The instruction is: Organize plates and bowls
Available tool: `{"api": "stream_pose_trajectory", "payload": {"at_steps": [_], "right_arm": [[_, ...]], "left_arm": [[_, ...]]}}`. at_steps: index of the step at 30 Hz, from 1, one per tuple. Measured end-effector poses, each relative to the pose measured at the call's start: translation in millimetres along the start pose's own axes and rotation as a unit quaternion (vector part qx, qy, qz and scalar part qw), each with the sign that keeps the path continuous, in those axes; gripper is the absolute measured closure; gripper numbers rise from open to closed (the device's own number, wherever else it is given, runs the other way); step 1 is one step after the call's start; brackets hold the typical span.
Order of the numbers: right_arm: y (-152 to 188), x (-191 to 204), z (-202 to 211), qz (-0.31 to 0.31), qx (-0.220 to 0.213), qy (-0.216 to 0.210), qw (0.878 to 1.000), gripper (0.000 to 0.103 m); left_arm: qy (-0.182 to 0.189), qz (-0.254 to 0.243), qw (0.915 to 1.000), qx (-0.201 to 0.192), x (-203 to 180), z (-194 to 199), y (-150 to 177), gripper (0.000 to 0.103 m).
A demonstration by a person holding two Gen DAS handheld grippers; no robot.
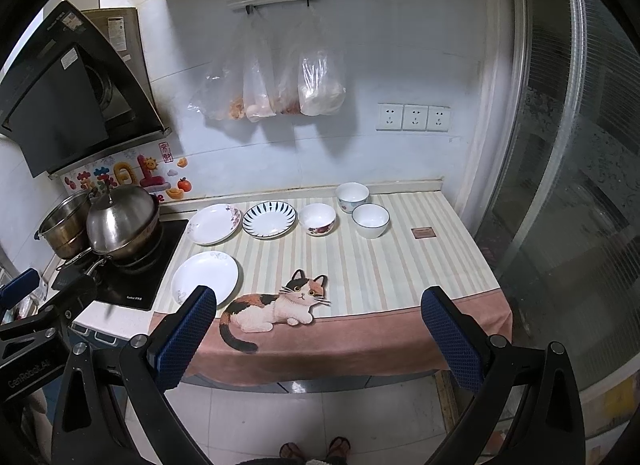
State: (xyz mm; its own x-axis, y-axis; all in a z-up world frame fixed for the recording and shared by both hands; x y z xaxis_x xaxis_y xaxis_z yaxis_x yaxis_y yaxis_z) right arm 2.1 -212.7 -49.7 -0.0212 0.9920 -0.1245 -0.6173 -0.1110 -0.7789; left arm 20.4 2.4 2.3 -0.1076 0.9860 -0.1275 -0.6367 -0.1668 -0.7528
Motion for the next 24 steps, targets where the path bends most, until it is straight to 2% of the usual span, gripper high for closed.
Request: {"api": "stream_pose_trajectory", "payload": {"at_steps": [24], "right_arm": [[-1.5, -2.4, -1.7, -0.002, 0.001, -0.005, 1.000, 0.000]], "left_arm": [[-0.001, 0.003, 1.0000, -0.005, 2.5, 1.7, -4.8, 0.000]]}}
Point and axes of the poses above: each gripper's, at about its wrist camera, not at the fingertips, and z roughly against the way its jaws point, x to its left, y to its underside, the point moved 1 cm from there along -z, roughly the way its jaws point, and after that the axes turned 11 degrees about z, right-handed, at the moved point
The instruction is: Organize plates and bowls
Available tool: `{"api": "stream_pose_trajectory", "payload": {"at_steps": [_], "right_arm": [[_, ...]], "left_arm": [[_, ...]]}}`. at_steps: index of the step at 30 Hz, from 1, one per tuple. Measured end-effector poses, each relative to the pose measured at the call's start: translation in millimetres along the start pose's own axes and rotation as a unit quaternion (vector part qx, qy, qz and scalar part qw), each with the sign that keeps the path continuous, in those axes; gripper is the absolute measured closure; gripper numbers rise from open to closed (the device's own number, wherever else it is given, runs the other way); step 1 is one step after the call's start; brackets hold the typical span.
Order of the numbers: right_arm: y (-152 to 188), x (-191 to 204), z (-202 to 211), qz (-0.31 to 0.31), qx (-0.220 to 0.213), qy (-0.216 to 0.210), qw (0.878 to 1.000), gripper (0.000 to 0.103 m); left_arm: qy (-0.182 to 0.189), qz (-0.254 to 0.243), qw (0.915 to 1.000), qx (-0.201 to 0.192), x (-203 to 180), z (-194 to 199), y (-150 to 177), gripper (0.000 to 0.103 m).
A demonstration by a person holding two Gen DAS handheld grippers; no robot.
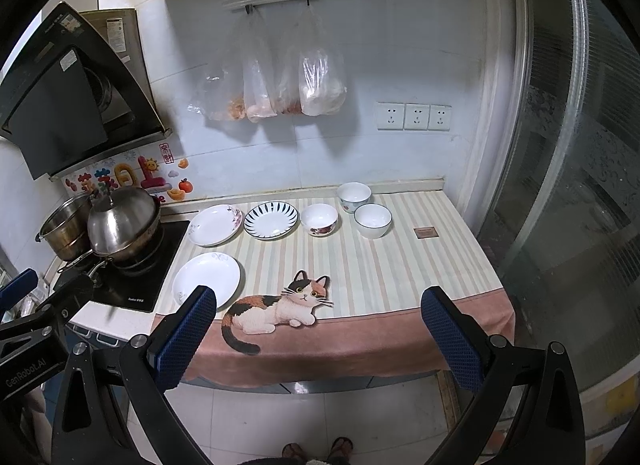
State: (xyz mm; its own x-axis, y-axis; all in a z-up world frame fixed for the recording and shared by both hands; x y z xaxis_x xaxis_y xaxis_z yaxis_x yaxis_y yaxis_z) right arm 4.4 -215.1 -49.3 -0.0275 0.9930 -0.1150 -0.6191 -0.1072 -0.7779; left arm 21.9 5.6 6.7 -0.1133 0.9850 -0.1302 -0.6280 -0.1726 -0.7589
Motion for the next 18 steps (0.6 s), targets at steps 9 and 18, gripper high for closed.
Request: {"api": "stream_pose_trajectory", "payload": {"at_steps": [9, 18], "right_arm": [[-1.7, 5.4, -0.5, 0.000, 0.000, -0.001, 1.000, 0.000], [-1.7, 5.8, -0.5, 0.000, 0.001, 0.000, 1.000, 0.000]], "left_arm": [[0.000, 0.000, 1.0000, -0.001, 3.1, 0.6, -0.3, 0.000], [0.000, 0.001, 1.0000, -0.002, 6.8, 0.2, -1.4, 0.000]]}}
Point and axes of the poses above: each gripper's, at about its wrist camera, not at the fingertips, and z roughly against the way its jaws point, x to its left, y to its underside, the point moved 1 cm from there along -z, roughly the way its jaws point, and after that the axes turned 11 degrees about z, right-handed, at the moved point
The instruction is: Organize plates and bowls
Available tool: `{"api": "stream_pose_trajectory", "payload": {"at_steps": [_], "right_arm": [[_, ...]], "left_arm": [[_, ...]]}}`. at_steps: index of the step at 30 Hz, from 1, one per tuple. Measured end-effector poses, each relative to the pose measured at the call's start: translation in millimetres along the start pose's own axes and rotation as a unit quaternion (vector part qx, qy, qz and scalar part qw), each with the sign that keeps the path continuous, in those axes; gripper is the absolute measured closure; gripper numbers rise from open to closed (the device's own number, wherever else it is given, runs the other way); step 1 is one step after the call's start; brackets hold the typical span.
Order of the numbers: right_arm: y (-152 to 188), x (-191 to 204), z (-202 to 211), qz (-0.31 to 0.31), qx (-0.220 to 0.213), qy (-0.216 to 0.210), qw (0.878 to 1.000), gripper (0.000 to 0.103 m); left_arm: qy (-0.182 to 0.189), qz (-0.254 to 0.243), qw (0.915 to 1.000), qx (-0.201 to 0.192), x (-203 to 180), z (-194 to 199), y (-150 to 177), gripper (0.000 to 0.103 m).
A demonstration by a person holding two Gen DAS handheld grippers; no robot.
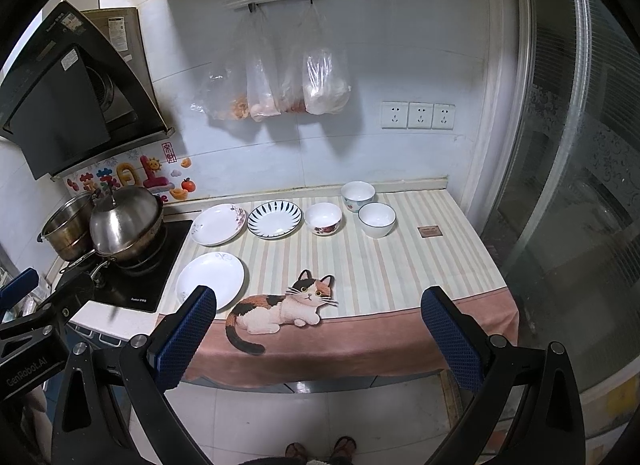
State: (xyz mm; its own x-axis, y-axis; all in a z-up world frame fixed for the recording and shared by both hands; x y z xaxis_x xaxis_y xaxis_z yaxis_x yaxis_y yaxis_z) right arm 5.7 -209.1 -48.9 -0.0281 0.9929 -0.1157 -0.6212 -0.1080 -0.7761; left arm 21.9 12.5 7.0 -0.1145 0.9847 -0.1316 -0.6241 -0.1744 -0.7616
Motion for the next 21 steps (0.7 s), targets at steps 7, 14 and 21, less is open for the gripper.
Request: {"api": "stream_pose_trajectory", "payload": {"at_steps": [7, 14, 21], "right_arm": [[0, 1, 0, 0.001, 0.000, 0.000, 1.000, 0.000], [1, 3, 0, -0.001, 0.001, 0.000, 1.000, 0.000], [2, 10, -18, -0.029, -0.017, -0.014, 0.999, 0.000]], "left_arm": [[0.000, 0.000, 1.0000, 0.000, 0, -1, -1, 0.000], [0.000, 0.001, 1.0000, 0.001, 4, -3, -1, 0.000], [-0.023, 0.008, 0.9997, -0.005, 34, -48, -9, 0.000]]}}
Point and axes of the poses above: each gripper's, at about its wrist camera, not at the fingertips, and z roughly against the way its jaws point, x to its left, y to its underside, the point moved 1 cm from there along -z, roughly the way its jaws point, and after that the axes turned 11 degrees about z, right-handed, at the moved point
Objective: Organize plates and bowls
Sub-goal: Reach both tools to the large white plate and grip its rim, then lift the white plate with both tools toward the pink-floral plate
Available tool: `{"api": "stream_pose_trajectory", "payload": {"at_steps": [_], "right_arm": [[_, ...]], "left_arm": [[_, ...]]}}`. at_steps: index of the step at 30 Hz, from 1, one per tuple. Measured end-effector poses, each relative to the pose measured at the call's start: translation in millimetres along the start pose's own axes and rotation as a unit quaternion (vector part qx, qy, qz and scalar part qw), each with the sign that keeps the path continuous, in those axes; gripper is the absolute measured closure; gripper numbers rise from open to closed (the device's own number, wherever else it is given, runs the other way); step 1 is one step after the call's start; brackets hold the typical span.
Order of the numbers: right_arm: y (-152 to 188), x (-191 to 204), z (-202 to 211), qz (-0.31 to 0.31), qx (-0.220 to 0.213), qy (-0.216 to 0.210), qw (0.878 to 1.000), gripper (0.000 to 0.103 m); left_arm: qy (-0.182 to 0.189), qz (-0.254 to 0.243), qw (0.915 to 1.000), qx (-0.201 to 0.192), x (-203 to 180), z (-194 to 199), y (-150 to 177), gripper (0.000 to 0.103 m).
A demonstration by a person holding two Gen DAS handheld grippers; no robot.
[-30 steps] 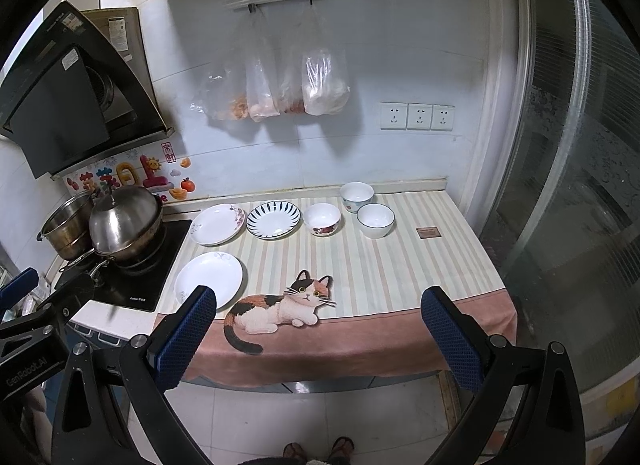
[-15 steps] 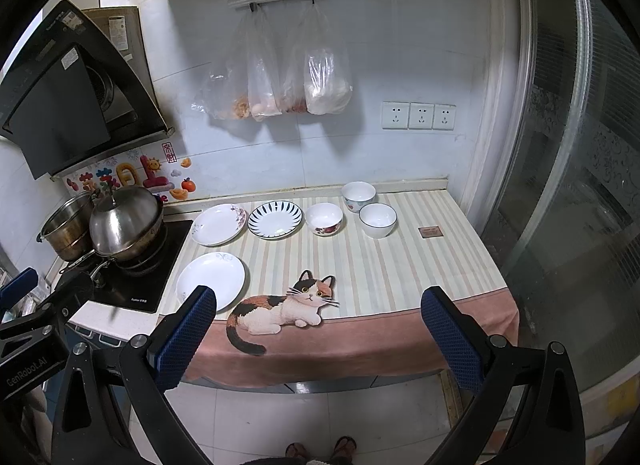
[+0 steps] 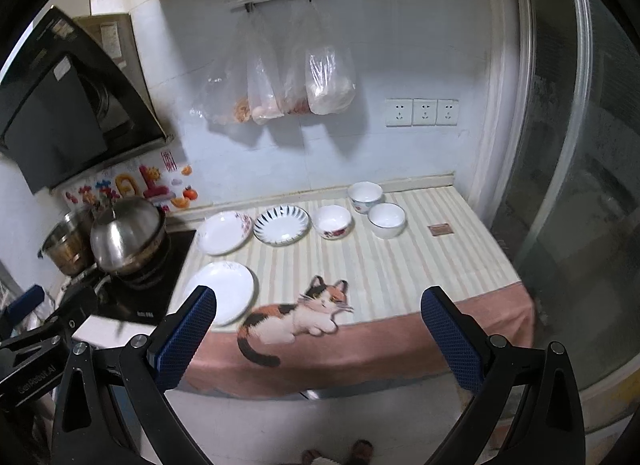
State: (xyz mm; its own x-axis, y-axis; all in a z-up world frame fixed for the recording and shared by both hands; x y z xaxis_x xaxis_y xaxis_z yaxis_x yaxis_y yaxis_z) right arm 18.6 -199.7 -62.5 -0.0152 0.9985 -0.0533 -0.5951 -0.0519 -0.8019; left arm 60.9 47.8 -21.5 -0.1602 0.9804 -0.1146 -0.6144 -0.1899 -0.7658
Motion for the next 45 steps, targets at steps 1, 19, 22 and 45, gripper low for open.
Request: {"api": "stream_pose_trajectory", "payload": {"at_steps": [1, 19, 22, 45], "right_arm": [[0, 1, -8, -0.001, -0.003, -0.009, 1.000, 0.000], [28, 94, -416, 0.053, 0.245, -0.192, 0.949, 0.000], [35, 115, -480, 0.068, 0.275, -0.213, 0.935, 0.006], [52, 181, -610, 0.117, 0.368, -0.320, 0.865, 0.089]], "left_arm": [[-0.009, 0.002, 1.0000, -0.003, 6, -12, 0, 0.000], [-0.108, 0.071, 0.9653, 0.227, 112, -349, 29, 0.005], [-0.108, 0.095, 0.9498, 0.278, 126, -402, 40, 0.013], [-0.085, 0.122, 0.9226, 0.356, 112, -455, 79, 0.060]]}}
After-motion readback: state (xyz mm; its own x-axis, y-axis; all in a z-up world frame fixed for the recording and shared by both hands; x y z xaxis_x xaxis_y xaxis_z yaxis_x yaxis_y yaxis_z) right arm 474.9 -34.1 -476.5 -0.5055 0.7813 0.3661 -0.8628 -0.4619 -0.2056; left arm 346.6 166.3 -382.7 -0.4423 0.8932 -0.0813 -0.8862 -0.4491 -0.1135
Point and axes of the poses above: each gripper's, at about its wrist camera, not at the fingertips, and z roughly against the way its jaws point, x to its left, y to its underside, the point moved 1 cm from there along -z, roughly the way its jaws point, and after that the axes turned 11 degrees about z, right-handed, at the moved point
